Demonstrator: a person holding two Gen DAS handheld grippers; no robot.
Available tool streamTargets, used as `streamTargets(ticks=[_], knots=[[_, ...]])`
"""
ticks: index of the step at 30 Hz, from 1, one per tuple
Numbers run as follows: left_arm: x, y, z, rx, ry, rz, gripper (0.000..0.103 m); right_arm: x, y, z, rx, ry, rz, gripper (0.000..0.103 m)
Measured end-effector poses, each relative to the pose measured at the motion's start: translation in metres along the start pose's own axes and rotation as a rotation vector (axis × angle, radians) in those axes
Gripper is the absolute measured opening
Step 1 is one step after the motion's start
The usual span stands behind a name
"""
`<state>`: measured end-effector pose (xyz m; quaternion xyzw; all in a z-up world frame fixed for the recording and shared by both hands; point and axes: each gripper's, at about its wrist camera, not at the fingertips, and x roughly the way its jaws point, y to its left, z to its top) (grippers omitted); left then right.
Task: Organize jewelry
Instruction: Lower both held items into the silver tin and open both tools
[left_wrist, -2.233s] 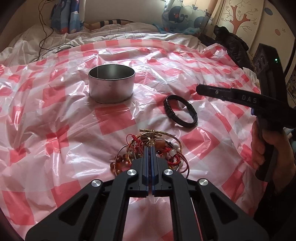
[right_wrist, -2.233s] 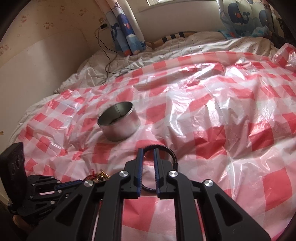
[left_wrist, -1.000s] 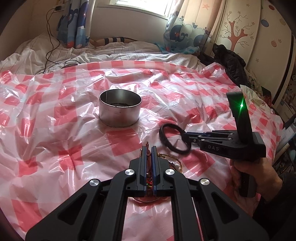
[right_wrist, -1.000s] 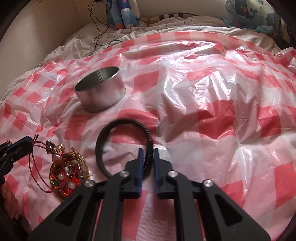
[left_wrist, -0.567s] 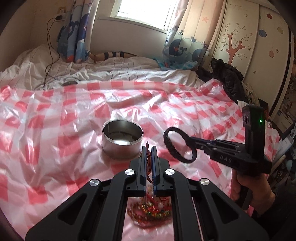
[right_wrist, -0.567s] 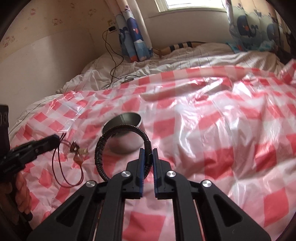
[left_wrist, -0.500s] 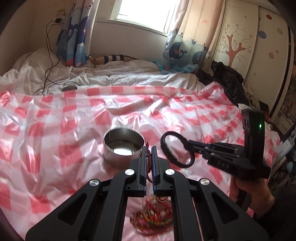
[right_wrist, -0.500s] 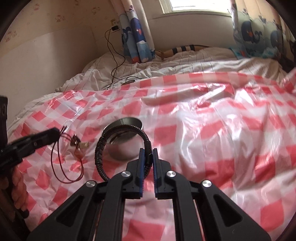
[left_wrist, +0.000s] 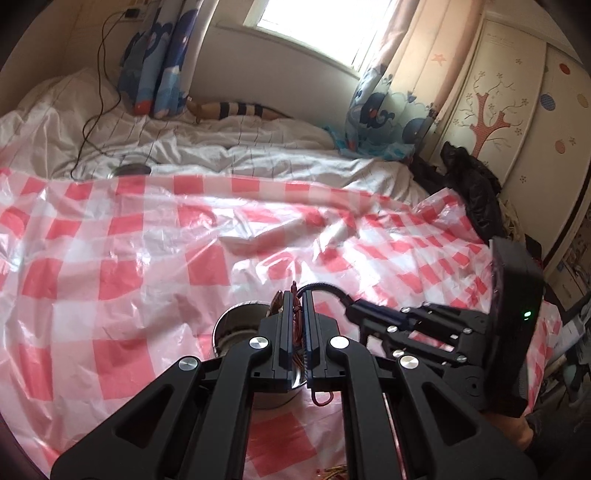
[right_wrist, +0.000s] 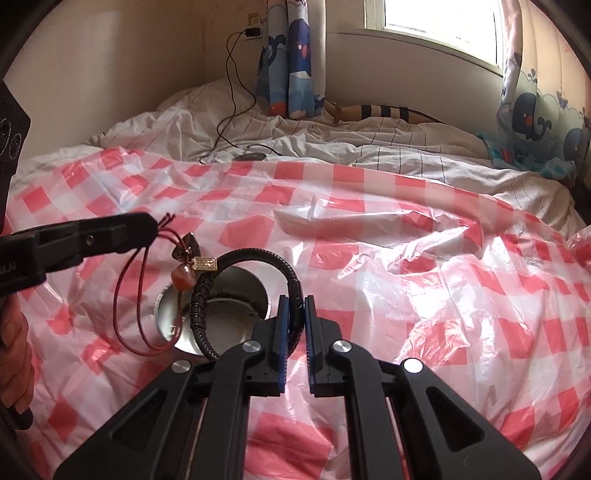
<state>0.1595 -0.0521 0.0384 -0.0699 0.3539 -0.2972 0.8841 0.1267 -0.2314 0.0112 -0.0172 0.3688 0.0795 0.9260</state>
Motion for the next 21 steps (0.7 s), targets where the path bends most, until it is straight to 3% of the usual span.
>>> streamTargets(ticks=[7, 10, 12, 14, 16, 21], knots=[[0.043, 0.019, -0.024, 0.003, 0.162, 0.097, 0.005, 0.007, -0.005, -0.004, -0.006, 0.014, -0.030, 0.009], [0.049, 0.023, -0.027, -0.006, 0.187, 0.097, 0.010, 0.007, -0.003, -0.004, -0.012, 0.011, -0.024, 0.009], [0.047, 0.026, -0.025, -0.025, 0.183, 0.104, 0.023, 0.008, 0.001, -0.003, -0.021, 0.011, -0.018, 0.009], [0.039, 0.032, -0.020, -0.066, 0.165, 0.087, 0.045, 0.010, 0.007, 0.000, -0.036, 0.010, -0.011, 0.009], [0.031, 0.038, -0.014, -0.102, 0.148, 0.107, 0.057, 0.012, 0.013, 0.004, -0.053, 0.008, -0.002, 0.009], [0.007, 0.052, 0.001, -0.168, 0.082, 0.123, 0.064, 0.022, 0.033, 0.006, -0.098, 0.026, 0.021, 0.009]])
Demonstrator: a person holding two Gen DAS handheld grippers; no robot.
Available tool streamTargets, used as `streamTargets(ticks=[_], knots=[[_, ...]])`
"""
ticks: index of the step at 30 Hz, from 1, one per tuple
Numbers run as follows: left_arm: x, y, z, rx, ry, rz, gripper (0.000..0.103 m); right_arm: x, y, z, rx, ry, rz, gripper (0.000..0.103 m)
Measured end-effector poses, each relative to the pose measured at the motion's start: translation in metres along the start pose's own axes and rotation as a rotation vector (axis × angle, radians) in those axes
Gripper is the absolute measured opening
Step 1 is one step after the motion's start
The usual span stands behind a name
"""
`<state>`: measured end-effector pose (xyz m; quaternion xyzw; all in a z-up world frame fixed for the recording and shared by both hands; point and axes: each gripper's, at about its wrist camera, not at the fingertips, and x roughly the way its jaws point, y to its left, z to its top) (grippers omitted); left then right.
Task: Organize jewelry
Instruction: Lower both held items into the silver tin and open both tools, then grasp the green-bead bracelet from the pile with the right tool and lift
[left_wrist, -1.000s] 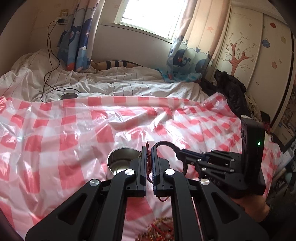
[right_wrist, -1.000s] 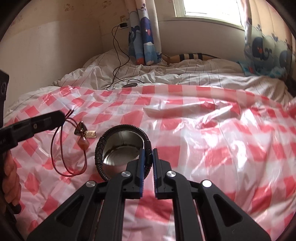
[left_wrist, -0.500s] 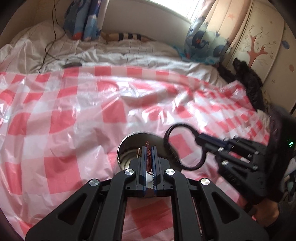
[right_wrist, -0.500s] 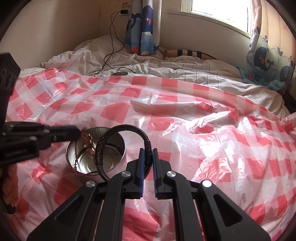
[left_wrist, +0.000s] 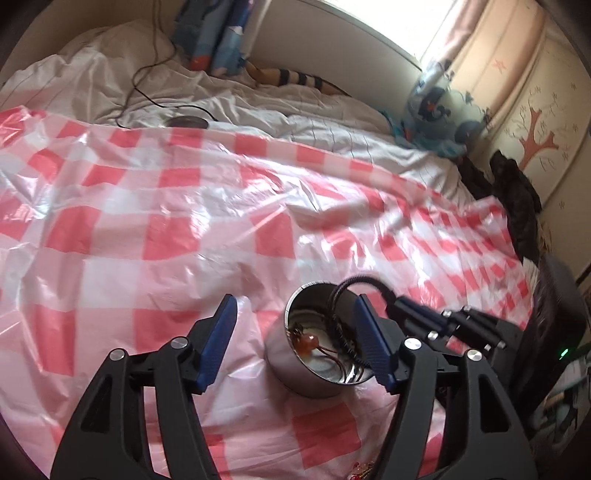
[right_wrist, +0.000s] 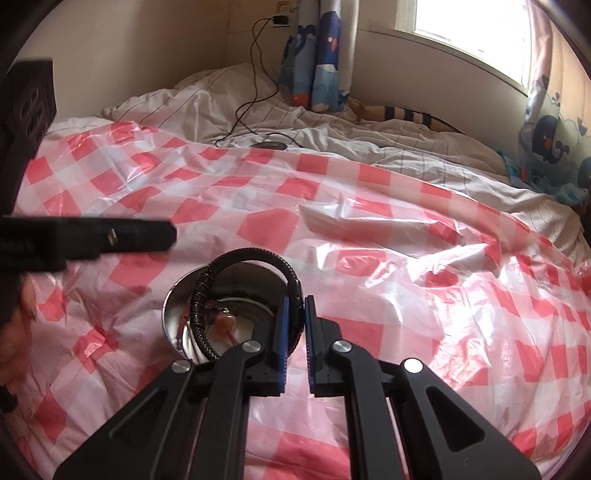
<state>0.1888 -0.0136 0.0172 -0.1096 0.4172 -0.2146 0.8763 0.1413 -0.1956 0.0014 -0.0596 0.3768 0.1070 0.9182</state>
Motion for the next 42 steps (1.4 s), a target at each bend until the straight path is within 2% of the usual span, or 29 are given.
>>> streamTargets(ticks=[3, 5, 6, 11, 13, 15, 20, 22, 25, 30, 33, 35, 36, 39, 41, 42], knots=[[-0.010, 0.000, 0.003, -0.001, -0.021, 0.000, 0.066, 0.009, 0.007, -0.002, -0.010, 0.036, 0.021, 0.009], [-0.013, -0.003, 0.002, 0.020, -0.025, 0.020, 0.071, 0.013, 0.006, -0.004, 0.000, 0.051, 0.021, 0.025], [-0.014, -0.006, 0.000, 0.040, -0.028, 0.044, 0.073, 0.011, 0.004, -0.005, 0.006, 0.038, 0.013, 0.041], [-0.030, -0.017, -0.022, 0.128, -0.034, 0.160, 0.091, -0.041, -0.018, -0.001, 0.075, -0.062, -0.022, 0.044], [-0.038, -0.020, -0.035, 0.156, -0.023, 0.187, 0.094, -0.069, -0.028, -0.012, 0.130, -0.086, 0.017, 0.053], [-0.048, -0.023, -0.056, 0.178, -0.001, 0.194, 0.095, -0.090, -0.033, -0.034, 0.176, -0.080, 0.055, 0.054], [-0.060, -0.023, -0.111, 0.204, 0.070, 0.156, 0.095, -0.104, -0.033, -0.104, 0.271, 0.060, 0.171, 0.054], [-0.056, -0.028, -0.117, 0.211, 0.111, 0.088, 0.095, -0.101, -0.032, -0.109, 0.312, 0.086, 0.245, 0.053], [-0.053, -0.035, -0.116, 0.205, 0.121, 0.006, 0.095, -0.092, -0.023, -0.106, 0.297, 0.111, 0.297, 0.050], [-0.046, -0.039, -0.118, 0.174, 0.174, -0.115, 0.095, -0.083, -0.004, -0.112, 0.238, 0.164, 0.323, 0.046], [-0.044, -0.045, -0.118, 0.207, 0.165, -0.124, 0.095, -0.080, -0.002, -0.115, 0.230, 0.179, 0.331, 0.040], [-0.047, -0.046, -0.116, 0.231, 0.145, -0.100, 0.095, -0.073, -0.001, -0.117, 0.243, 0.200, 0.356, 0.031], [-0.047, -0.044, -0.114, 0.222, 0.145, -0.094, 0.095, -0.069, 0.000, -0.117, 0.247, 0.212, 0.367, 0.028], [-0.045, -0.031, -0.109, 0.142, 0.156, -0.077, 0.095, -0.063, 0.006, -0.118, 0.241, 0.234, 0.374, 0.027], [-0.045, -0.027, -0.107, 0.124, 0.153, -0.071, 0.095, -0.060, 0.007, -0.120, 0.245, 0.248, 0.375, 0.022], [-0.045, -0.026, -0.106, 0.122, 0.149, -0.067, 0.095, -0.059, 0.007, -0.120, 0.249, 0.247, 0.375, 0.015]])
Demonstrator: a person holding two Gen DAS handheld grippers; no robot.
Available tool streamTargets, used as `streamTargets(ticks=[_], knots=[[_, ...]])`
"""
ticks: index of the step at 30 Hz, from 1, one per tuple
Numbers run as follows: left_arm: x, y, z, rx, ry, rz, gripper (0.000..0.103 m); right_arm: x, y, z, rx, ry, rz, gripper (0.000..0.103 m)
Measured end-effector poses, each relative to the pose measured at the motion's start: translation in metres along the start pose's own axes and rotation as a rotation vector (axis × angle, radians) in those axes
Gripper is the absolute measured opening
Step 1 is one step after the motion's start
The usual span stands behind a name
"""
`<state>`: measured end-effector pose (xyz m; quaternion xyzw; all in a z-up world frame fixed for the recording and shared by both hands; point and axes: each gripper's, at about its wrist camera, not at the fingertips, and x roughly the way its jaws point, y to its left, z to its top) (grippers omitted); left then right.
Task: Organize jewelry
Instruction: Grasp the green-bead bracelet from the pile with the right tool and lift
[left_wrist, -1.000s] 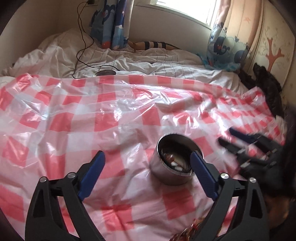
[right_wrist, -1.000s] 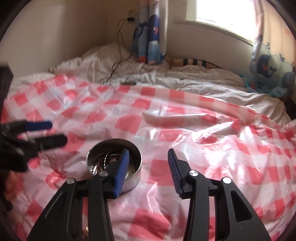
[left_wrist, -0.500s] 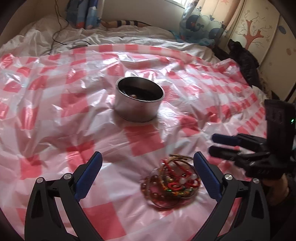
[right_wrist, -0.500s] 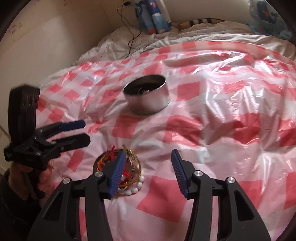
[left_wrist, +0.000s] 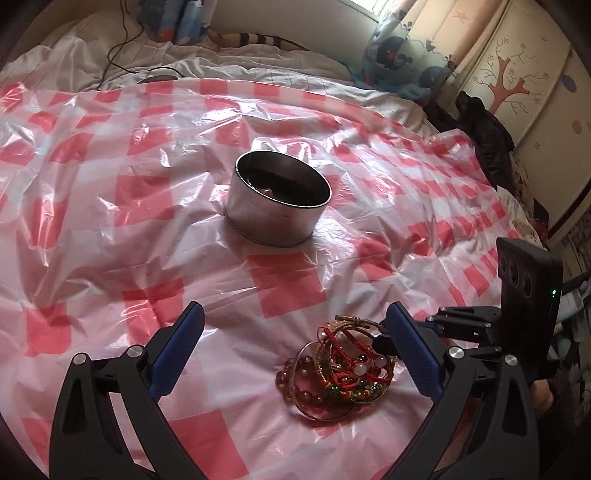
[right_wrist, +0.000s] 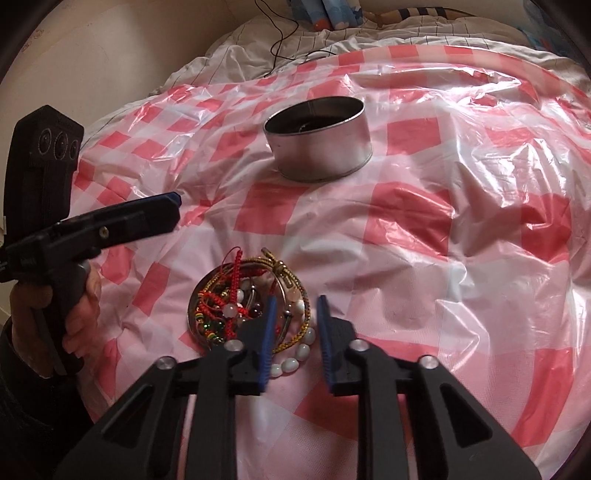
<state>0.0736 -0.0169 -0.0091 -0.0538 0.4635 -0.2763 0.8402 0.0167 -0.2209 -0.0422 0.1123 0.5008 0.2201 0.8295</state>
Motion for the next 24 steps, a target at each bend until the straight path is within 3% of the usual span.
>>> streamTargets(ticks=[3, 12, 15, 19, 21, 24], knots=[[-0.001, 0.001, 0.001, 0.001, -0.008, 0.011, 0.095, -0.005, 0.003, 0.002, -0.010, -0.033, 0.005, 0.005], [0.000, 0.001, 0.001, 0.000, 0.006, 0.011, 0.095, -0.035, -0.014, 0.011, 0.056, -0.171, 0.000, 0.004], [0.002, -0.001, 0.000, 0.010, 0.013, 0.012, 0.095, -0.051, -0.029, 0.015, 0.123, -0.245, 0.086, 0.004], [0.001, -0.002, -0.001, 0.014, 0.016, 0.006, 0.095, -0.061, -0.041, 0.017, 0.162, -0.288, 0.014, 0.004], [0.001, -0.007, -0.002, 0.038, 0.016, -0.006, 0.095, -0.062, -0.048, 0.018, 0.207, -0.298, 0.081, 0.004], [0.003, -0.023, -0.006, 0.126, 0.017, -0.007, 0.095, -0.068, -0.057, 0.017, 0.248, -0.331, 0.110, 0.004]])
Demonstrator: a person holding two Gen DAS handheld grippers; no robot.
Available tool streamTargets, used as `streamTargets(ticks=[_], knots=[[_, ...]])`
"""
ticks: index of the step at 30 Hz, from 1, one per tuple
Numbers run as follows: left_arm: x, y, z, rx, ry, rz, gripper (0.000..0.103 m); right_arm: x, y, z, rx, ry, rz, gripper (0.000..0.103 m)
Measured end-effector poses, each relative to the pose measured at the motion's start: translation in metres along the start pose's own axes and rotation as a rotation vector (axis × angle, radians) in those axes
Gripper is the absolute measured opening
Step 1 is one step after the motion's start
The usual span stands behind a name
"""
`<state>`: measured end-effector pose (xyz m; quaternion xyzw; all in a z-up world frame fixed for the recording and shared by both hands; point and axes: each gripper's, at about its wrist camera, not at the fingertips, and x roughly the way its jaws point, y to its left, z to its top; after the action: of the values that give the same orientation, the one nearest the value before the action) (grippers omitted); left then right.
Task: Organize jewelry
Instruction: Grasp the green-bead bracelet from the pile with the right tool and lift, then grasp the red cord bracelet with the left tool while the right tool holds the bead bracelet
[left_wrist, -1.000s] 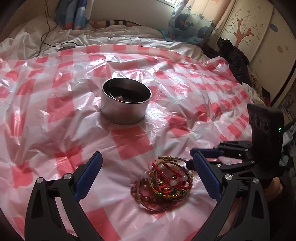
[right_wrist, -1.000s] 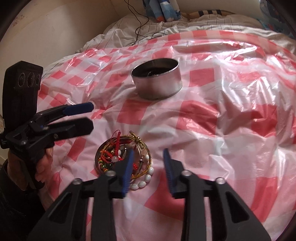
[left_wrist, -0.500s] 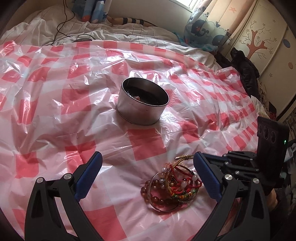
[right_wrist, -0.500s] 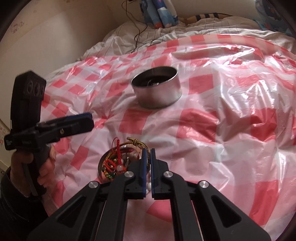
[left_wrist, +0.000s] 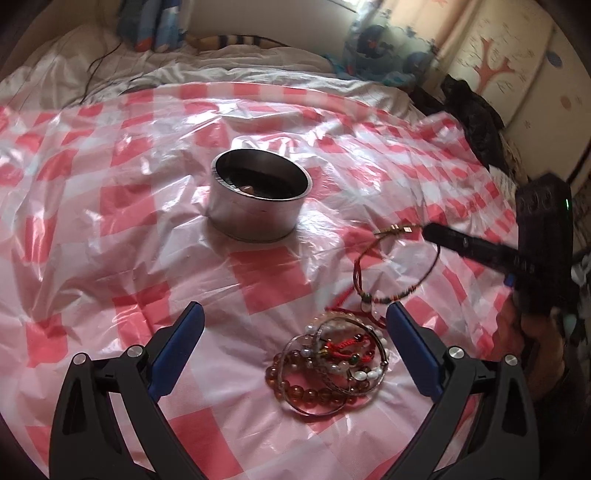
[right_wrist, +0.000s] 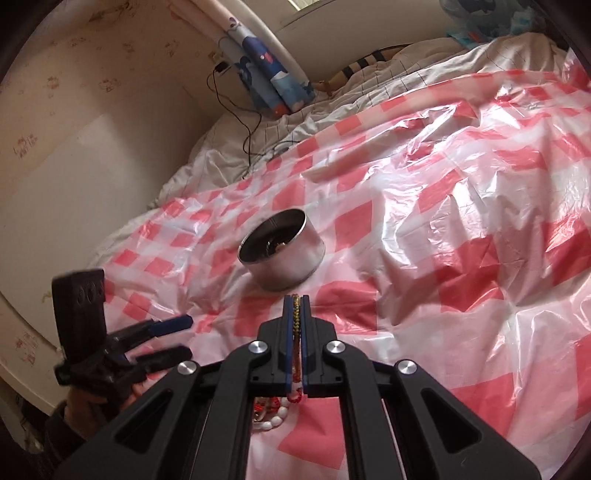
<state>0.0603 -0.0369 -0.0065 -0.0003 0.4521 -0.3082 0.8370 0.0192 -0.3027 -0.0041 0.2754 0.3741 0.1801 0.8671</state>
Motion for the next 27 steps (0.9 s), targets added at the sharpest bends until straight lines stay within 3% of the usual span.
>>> streamTargets(ticks=[4, 6, 8, 11, 15, 18, 20, 23, 25, 27], knots=[[0.007, -0.032, 0.000, 0.143, -0.025, 0.014, 0.095, -0.010, -0.013, 0.006, 0.066, -0.055, 0.030, 0.004], [0.013, -0.049, 0.002, 0.215, -0.045, 0.038, 0.095, -0.009, -0.025, 0.007, 0.140, -0.052, 0.091, 0.004], [0.021, -0.060, 0.005, 0.249, -0.044, 0.024, 0.095, -0.010, -0.030, 0.008, 0.149, -0.059, 0.046, 0.004], [0.043, -0.070, 0.010, 0.277, -0.015, 0.064, 0.095, -0.013, -0.028, 0.011, 0.117, -0.078, -0.037, 0.004], [0.058, -0.068, 0.017, 0.208, 0.004, 0.039, 0.094, -0.013, -0.034, 0.010, 0.132, -0.071, -0.066, 0.004], [0.068, -0.069, 0.014, 0.218, 0.043, 0.055, 0.074, -0.013, -0.036, 0.009, 0.136, -0.062, -0.065, 0.004], [0.079, -0.064, 0.010, 0.193, 0.084, 0.052, 0.043, -0.012, -0.036, 0.008, 0.134, -0.055, -0.063, 0.004], [0.082, -0.056, 0.009, 0.170, 0.098, 0.060, 0.013, -0.011, -0.034, 0.007, 0.131, -0.050, -0.062, 0.004], [0.079, -0.054, 0.011, 0.159, 0.094, 0.061, 0.003, -0.011, -0.034, 0.007, 0.132, -0.049, -0.062, 0.004], [0.075, -0.052, 0.013, 0.151, 0.087, 0.061, 0.003, -0.010, -0.033, 0.007, 0.132, -0.049, -0.061, 0.004]])
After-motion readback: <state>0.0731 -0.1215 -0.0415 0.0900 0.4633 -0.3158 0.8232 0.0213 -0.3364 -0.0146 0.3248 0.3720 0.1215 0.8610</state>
